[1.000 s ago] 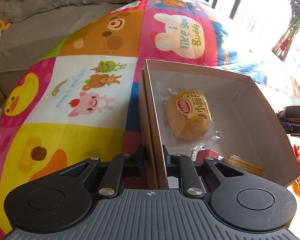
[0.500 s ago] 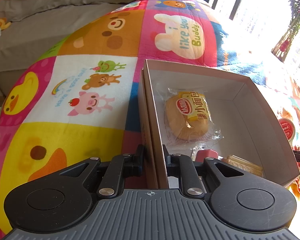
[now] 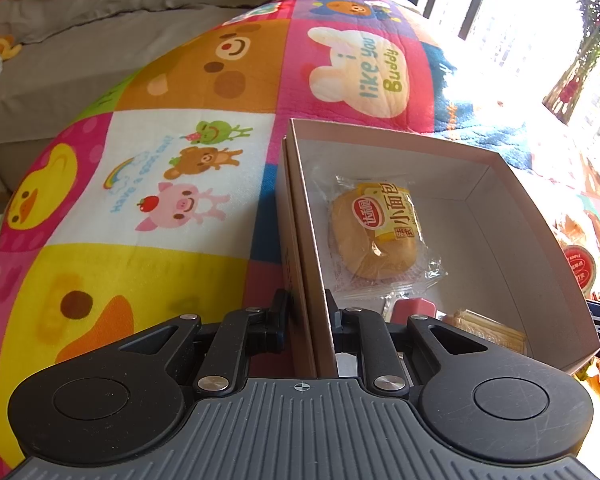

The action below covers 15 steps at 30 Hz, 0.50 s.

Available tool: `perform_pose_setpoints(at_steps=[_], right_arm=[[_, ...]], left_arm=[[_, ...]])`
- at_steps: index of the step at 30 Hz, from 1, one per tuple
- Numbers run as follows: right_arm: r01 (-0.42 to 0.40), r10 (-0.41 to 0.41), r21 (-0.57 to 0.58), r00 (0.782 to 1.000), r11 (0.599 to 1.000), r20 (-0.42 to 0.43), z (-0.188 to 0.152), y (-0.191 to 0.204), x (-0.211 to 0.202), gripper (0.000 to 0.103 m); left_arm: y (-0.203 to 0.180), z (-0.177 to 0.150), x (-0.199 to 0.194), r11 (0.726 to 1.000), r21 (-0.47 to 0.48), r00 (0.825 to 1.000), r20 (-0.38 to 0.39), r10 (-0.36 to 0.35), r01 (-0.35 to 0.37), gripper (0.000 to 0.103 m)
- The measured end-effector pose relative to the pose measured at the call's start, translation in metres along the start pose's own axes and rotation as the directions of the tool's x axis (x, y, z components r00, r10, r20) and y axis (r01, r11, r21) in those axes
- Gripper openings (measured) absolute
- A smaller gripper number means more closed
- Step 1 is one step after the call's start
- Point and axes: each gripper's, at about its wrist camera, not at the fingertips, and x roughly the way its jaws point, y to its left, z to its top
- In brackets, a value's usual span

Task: Organize objects
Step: 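Return the right tool to the snacks and grasp the yellow cheese stick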

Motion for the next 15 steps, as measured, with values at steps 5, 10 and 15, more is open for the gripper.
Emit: perform_pose_setpoints(at_steps=[5, 10, 15], right_arm=[[0.011, -0.011, -0.017, 1.000, 1.000, 0.006, 0.003, 0.006, 0.001, 0.025], [-0.001, 0.001, -0.009, 1.000, 1.000, -0.004, -0.001, 0.005, -0.004, 0.024], [-0.017, 0.017, -0.021, 1.000, 1.000, -0.005, -0.014, 0.007, -0.030, 0.023]], left_arm=[[-0.001, -0.001, 0.001, 1.000, 0.004, 1.000, 0.003, 0.003, -0.003, 0.018], [-0.005, -0.003, 0.001, 1.000, 0.023, 1.000, 0.012, 0.011, -0.011, 0.018], [-0.005, -0.003, 0.001, 0.999, 0.041, 1.000, 0.021, 0.012, -0.013, 0.017]])
